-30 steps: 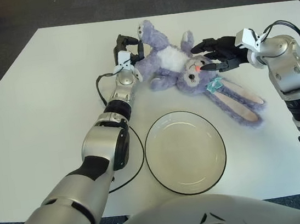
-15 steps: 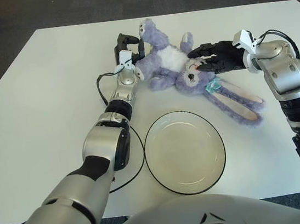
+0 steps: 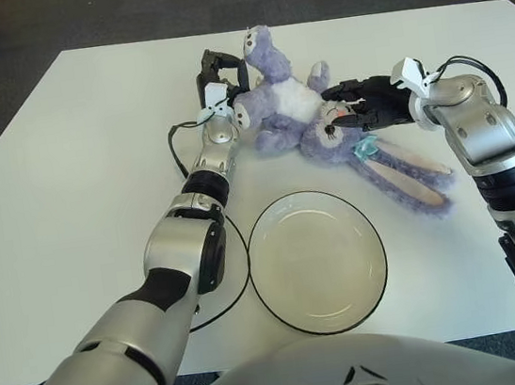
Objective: Put the doll into the plate.
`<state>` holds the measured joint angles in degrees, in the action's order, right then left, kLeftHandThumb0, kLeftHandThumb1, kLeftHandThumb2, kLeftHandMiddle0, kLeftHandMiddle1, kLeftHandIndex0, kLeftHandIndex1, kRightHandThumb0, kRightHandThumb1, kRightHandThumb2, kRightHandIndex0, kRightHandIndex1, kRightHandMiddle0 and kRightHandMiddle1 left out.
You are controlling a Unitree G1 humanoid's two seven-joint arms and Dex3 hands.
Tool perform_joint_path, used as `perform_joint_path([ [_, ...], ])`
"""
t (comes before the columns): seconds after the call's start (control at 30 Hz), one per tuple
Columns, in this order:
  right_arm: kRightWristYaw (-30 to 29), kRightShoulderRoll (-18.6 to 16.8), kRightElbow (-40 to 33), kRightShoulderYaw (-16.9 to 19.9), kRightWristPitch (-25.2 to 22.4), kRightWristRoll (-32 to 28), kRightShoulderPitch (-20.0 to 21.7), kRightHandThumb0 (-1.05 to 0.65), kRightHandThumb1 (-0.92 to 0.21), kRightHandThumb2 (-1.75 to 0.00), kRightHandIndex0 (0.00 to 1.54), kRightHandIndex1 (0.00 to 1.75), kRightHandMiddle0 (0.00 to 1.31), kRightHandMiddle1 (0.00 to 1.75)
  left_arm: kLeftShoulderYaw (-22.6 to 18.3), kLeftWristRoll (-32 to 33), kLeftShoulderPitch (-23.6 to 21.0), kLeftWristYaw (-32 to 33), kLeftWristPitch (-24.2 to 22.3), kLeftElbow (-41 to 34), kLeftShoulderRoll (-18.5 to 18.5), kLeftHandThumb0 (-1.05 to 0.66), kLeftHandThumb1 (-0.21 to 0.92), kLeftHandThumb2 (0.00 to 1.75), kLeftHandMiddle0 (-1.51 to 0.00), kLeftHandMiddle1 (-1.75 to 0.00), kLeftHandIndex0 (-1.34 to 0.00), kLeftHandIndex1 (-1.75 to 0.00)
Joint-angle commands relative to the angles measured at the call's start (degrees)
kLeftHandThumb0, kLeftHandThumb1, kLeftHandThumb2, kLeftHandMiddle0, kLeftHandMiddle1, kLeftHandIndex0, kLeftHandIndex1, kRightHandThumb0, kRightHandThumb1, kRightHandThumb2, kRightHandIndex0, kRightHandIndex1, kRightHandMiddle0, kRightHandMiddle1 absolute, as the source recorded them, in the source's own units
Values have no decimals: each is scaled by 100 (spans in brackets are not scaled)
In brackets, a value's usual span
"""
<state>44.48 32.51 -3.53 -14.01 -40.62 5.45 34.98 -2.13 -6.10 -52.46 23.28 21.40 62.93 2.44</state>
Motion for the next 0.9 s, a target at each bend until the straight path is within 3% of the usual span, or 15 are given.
perform_joint_path([
  [0.0,-145,-121,404,-420,396,250,-100,-76,-92,-27,23,10,0,4,61,-115,90,87,60,-76,-9,-39,65,89,-99,-175,-36,-175],
  [0.03,-198,-132,499,-531,491,350,-75,-77,-92,-27,25,14,0,5,69,-123,91,98,61,-82,-13,-39,65,89,-98,-175,-36,-175],
  [0.1,-316,-149,636,-765,649,589,-36,-77,-92,-27,21,40,0,8,75,-125,91,113,56,-117,-7,-39,65,89,-97,-174,-36,-175],
  [0.23,-452,-164,620,-1065,716,978,-17,-81,-92,-26,11,75,0,17,86,-149,100,144,63,-160,9,-39,65,89,-97,-175,-36,-175],
  [0.4,-651,-289,690,-1379,849,1414,-61,-96,-92,-27,3,95,0,27,102,-170,143,170,61,-278,36,-39,65,89,-98,-175,-36,-175],
  [0.57,-882,-424,1201,-1495,1315,1642,-103,-103,-92,-24,0,84,0,36,142,-214,172,206,44,-336,16,-39,66,88,-97,-175,-36,-175],
  [0.87,-1102,-613,1873,-1259,1917,1575,-267,-105,-92,-16,1,52,0,35,107,-167,241,158,27,-470,-1,-39,66,88,-94,-171,-36,-175],
])
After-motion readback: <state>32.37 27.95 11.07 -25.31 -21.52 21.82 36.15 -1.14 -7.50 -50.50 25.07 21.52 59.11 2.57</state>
